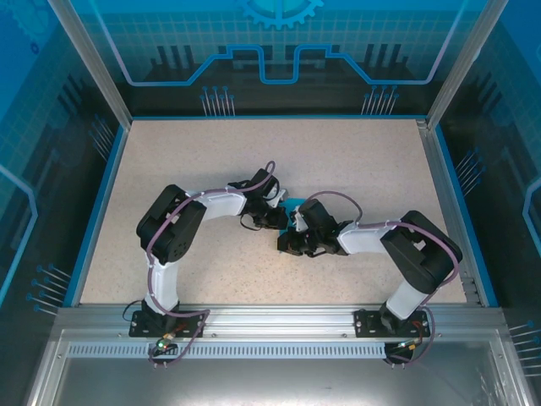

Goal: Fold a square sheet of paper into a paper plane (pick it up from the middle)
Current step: Third fold the triangle at the center of the table.

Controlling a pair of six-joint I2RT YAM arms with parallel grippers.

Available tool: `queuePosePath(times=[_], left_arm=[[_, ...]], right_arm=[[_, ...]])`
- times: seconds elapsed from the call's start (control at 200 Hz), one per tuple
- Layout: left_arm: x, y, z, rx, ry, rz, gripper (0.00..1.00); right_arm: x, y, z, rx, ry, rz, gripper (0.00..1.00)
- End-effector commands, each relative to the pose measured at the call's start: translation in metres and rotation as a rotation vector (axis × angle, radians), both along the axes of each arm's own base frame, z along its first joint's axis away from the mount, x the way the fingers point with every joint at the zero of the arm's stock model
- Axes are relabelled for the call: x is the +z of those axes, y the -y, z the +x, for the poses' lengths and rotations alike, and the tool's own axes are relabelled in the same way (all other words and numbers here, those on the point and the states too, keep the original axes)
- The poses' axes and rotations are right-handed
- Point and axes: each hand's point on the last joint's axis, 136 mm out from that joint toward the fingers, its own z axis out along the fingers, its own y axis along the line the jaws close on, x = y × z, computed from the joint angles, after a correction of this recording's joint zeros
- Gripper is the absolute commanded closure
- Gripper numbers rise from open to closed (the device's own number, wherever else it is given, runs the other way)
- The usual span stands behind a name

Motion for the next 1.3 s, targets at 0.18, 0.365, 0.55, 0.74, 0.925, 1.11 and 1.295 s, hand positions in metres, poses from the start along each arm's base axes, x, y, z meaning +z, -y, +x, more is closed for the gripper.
queuePosePath(times=[0.18,0.365,0.55,0.74,0.925,1.11,1.295], left_arm=[[-0.035,-0.018,-0.018,-0.015,-0.070,0.094,0.88],[-0.035,-0.019,-0.018,-0.015,-0.071,0.096,0.88],[-0.036,-0.018,-0.018,-0.016,-0.074,0.096,0.88],[-0.035,-0.018,-0.018,-0.018,-0.072,0.098,0.88],[-0.036,-0.019,-0.018,-0.017,-0.073,0.100,0.88],[-0.036,-0.020,-0.018,-0.019,-0.070,0.104,0.88],[-0.035,-0.020,-0.018,-0.020,-0.070,0.106,0.88]], right_arm=[[0.010,-0.003,0.014,-0.011,0.034,0.013,0.90],[-0.004,-0.005,0.010,-0.015,0.005,0.013,0.89],[-0.020,-0.003,0.001,-0.016,-0.022,-0.001,0.89],[-0.025,0.000,-0.004,-0.019,-0.033,-0.016,0.88],[-0.039,0.010,-0.008,-0.039,-0.055,-0.069,0.88],[-0.035,0.010,-0.011,-0.053,-0.071,-0.058,0.88],[0.014,0.004,0.005,-0.023,0.039,0.024,0.88]])
